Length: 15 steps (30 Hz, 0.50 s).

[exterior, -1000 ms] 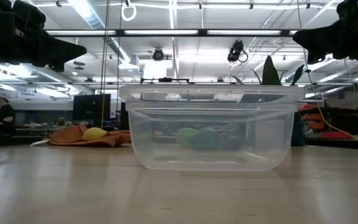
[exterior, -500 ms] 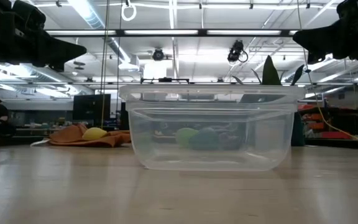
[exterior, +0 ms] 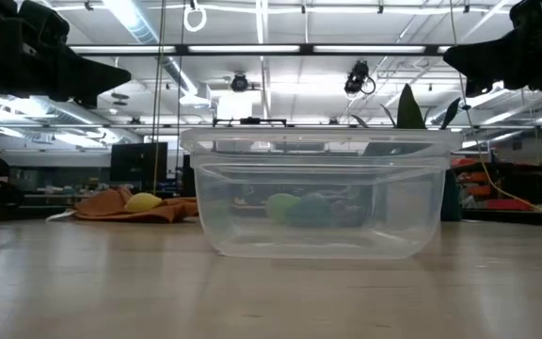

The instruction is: Pick and placing Produce into tupperware

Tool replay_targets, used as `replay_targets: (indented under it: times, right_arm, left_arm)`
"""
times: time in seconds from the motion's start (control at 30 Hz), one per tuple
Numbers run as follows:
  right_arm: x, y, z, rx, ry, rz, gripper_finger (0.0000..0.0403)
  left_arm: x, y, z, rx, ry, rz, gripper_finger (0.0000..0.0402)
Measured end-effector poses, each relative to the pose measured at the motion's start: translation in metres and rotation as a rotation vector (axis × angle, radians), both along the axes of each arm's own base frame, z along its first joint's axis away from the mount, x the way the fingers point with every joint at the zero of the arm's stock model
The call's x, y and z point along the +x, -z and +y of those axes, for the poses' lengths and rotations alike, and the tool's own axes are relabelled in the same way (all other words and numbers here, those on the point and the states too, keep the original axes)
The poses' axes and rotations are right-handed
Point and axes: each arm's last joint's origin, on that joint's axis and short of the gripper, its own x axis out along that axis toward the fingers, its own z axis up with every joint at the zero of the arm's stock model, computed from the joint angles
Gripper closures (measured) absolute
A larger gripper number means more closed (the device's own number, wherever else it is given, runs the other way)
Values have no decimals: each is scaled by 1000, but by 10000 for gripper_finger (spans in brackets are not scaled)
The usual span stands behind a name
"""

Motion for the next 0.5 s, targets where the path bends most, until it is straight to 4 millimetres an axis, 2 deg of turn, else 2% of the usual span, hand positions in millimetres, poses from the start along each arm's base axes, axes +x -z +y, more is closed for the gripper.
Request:
replay_targets:
  times: [0.4, 0.5]
  right_arm:
    - [0, 0, 0, 0, 0, 0, 402]
    - [0, 0, 0, 0, 0, 0, 402]
  left_arm:
    - [0, 0, 0, 0, 0, 0, 368]
    - [0, 0, 0, 118, -18, 18, 366]
